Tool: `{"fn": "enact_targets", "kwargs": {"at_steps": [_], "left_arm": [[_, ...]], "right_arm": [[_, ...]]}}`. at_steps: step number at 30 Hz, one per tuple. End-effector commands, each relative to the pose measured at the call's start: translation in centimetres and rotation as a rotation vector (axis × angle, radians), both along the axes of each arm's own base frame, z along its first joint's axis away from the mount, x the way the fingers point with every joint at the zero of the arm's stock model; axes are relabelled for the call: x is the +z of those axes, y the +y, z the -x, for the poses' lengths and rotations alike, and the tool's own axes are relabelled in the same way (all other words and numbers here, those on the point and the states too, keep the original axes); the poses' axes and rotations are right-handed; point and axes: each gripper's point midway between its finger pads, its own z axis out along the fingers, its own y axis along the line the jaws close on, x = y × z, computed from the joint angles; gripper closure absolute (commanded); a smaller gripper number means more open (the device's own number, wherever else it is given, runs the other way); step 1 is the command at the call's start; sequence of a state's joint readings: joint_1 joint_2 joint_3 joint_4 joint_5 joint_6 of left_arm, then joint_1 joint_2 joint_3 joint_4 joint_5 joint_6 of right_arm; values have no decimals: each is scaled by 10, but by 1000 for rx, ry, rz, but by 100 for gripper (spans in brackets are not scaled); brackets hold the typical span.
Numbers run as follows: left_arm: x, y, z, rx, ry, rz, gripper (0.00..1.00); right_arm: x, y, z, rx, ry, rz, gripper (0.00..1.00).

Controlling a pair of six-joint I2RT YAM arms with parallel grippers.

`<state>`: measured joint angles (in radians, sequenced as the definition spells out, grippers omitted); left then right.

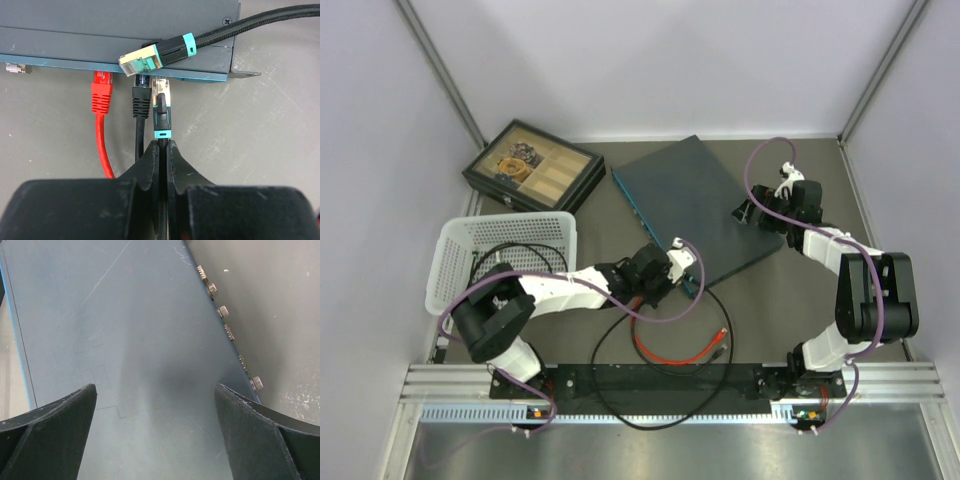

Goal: Insert the plug into the switch port
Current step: Insert the connector into the switch port.

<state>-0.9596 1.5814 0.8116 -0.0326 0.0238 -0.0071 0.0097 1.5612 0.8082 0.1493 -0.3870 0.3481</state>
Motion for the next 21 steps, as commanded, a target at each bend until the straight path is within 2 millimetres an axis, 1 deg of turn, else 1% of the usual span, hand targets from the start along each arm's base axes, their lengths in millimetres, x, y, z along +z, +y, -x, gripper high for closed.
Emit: {"fn": "enact_targets", "kwargs": {"at_steps": [1, 2, 5, 6, 8, 10, 21], "left_arm": [[12, -6, -11, 44, -12, -11, 100], [14, -7, -12, 45, -14, -12, 100], [9, -3, -11, 47, -2, -40, 100], [12, -5, -11, 44, -3, -37, 100], [7, -3, -10, 47, 18, -63, 100], [6, -5, -9, 43, 30, -65, 100], [15, -12, -12, 43, 9, -16, 100]], "right_arm": [[-16, 1, 8, 12, 82, -12, 1], [-16, 1, 8, 12, 82, -12, 1], [-16, 1, 8, 11, 82, -10, 1], [-16, 1, 8, 12, 82, -12, 1], [-16, 1, 8, 10, 81, -11, 1], [-16, 1, 8, 10, 82, -11, 1], [-17, 1, 9, 10, 82, -11, 1]]}}
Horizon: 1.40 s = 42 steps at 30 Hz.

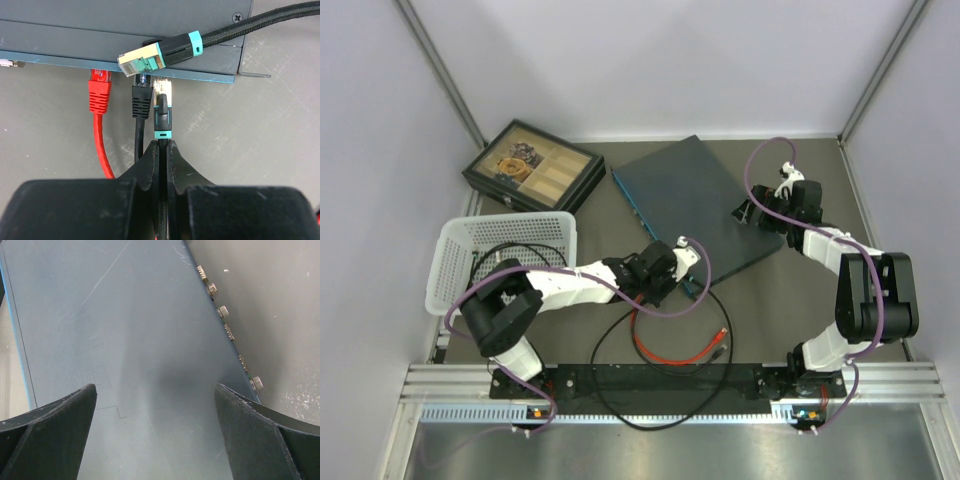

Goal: Insert the plug into the switch port
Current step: Insert the connector into the switch port.

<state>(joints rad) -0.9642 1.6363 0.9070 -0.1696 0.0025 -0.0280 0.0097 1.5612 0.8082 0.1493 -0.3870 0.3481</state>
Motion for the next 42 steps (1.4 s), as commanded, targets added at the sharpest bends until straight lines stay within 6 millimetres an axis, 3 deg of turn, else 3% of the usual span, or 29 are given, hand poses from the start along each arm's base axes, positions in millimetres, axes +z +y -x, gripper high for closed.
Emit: {"fn": "enact_targets", "kwargs": {"at_steps": [1, 17, 18, 25, 34, 42], "left_arm": [[22, -16, -13, 15, -52, 78, 100], [30, -36, -4, -31, -23, 163, 100], [31, -36, -3, -32, -24, 166, 100], [43, -39, -7, -27, -68, 201, 100], [21, -48, -12, -30, -59, 189, 100], [30, -54, -24, -11, -100, 191, 100]], "right_arm": [[-17, 1, 9, 12, 82, -12, 1], [-17, 2, 10, 15, 82, -18, 1], [-16, -7, 7, -8, 79, -21, 1], [-17, -7, 7, -8, 79, -22, 1], [-19, -5, 8, 0, 89, -30, 1], [-21, -1, 8, 18, 101, -49, 1]]}}
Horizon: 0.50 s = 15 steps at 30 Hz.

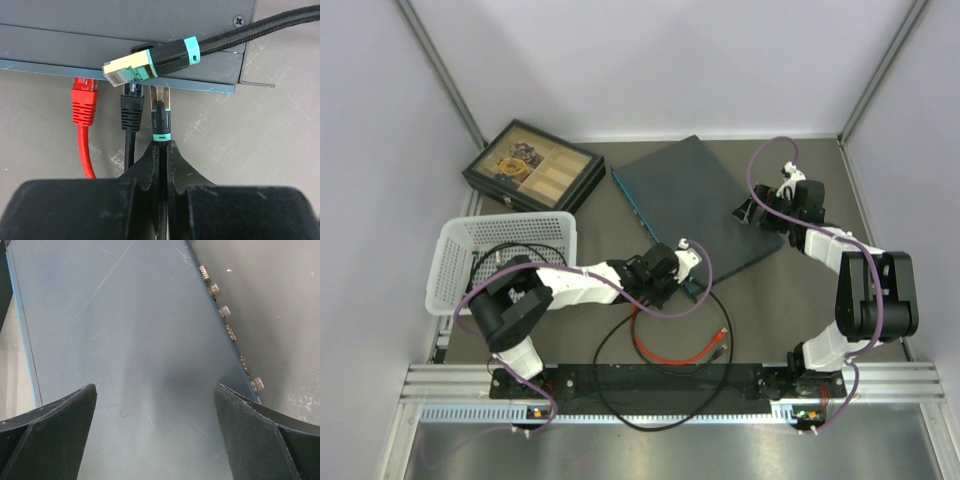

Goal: Insert the plug into the switch port
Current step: Insert the connector into the switch port.

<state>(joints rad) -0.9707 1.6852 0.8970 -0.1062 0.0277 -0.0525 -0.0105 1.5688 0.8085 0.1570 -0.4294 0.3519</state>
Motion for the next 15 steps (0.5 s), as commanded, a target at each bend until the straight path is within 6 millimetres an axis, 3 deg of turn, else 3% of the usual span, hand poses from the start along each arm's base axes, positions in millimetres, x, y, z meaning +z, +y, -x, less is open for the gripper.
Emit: {"fn": "enact_targets", "kwargs": {"at_steps": [1, 10, 15], "left_arm": [[46, -45, -30, 1, -135, 172, 100], [77, -38, -44, 48, -220, 176, 100], [76, -40, -46, 42, -227, 169, 100]], "right_arm": [[-22, 0, 8, 8, 105, -25, 1], [-27, 3, 10, 23, 133, -29, 1], [-26, 1, 11, 20, 126, -19, 1]]}}
